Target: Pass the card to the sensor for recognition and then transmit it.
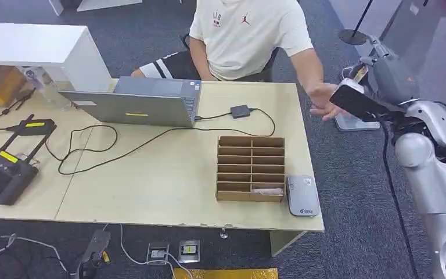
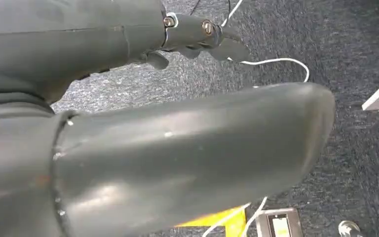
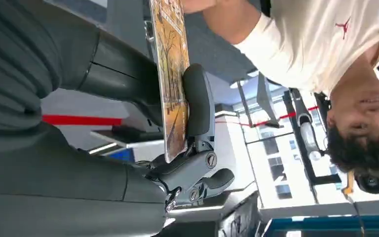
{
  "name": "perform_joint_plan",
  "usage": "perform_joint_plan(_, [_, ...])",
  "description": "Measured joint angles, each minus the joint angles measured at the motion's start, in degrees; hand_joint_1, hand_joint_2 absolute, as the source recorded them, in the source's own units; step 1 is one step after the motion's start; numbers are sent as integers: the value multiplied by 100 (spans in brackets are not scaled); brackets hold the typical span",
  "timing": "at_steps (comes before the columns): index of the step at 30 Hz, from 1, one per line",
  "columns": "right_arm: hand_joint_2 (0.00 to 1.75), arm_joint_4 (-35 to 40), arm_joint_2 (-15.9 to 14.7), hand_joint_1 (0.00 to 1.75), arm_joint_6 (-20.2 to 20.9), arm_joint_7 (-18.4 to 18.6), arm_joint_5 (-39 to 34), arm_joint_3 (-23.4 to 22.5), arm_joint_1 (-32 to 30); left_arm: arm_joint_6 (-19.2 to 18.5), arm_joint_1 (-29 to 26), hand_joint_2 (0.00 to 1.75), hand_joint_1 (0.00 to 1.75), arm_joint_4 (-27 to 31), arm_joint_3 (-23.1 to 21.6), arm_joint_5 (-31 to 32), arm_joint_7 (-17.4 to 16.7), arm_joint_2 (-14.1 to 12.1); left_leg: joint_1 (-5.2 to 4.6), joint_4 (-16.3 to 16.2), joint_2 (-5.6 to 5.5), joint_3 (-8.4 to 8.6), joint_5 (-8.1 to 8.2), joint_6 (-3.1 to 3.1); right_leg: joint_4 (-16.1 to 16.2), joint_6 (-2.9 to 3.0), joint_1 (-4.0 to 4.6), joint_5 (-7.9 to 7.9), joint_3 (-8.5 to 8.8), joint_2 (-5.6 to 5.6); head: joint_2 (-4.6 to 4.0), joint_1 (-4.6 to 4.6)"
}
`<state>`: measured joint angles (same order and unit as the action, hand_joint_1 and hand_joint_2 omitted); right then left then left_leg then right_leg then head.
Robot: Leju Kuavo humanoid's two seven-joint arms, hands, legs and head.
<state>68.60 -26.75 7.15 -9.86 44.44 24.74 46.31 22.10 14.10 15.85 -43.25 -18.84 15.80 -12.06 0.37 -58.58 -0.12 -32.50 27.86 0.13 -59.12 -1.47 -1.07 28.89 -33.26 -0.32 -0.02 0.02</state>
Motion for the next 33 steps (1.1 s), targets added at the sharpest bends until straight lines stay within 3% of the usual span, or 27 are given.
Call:
perform_joint_plan(5, [175,-681,227,175,-120,-190,148,105,352,-153,111,0,0,22,0,17,-424,-20,1,0,-6,0,-2,-2,-2,0,1,0,2,-6,0,0])
perform_joint_plan(14, [175,-1658,489,175,-282,-321,124,262,654,-138,128,0,0,37,2,31,-450,-68,2,0,-11,-2,-2,-2,-1,0,2,0,2,-13,0,-2])
perform_joint_plan(15, [175,-1732,498,166,-286,-328,116,282,669,-140,129,0,0,37,2,28,-459,-68,2,0,-11,-2,-2,-2,-1,0,2,0,2,-13,0,0])
perform_joint_plan(16, [175,-1790,514,19,-288,-328,116,297,674,-144,129,0,0,37,4,20,-470,-68,2,0,-11,-2,-2,-2,-1,0,2,0,2,-13,0,-2])
perform_joint_plan(17, [175,-1835,524,0,-288,-334,113,308,674,-146,128,0,0,35,7,9,-483,-66,2,0,-11,-3,-2,-2,-1,0,2,0,2,-13,0,0])
perform_joint_plan(27, [175,-2137,671,0,-516,-465,-171,404,784,-142,118,0,0,20,55,-48,-503,-81,4,0,-11,-1,-3,-3,-2,0,4,0,1,-14,0,-2])
perform_joint_plan(33, [175,-1977,708,0,-41,-432,-1660,286,793,-142,117,0,0,9,105,-109,-496,-85,4,-1,-10,0,-3,-3,-1,0,4,0,2,-12,0,-4])
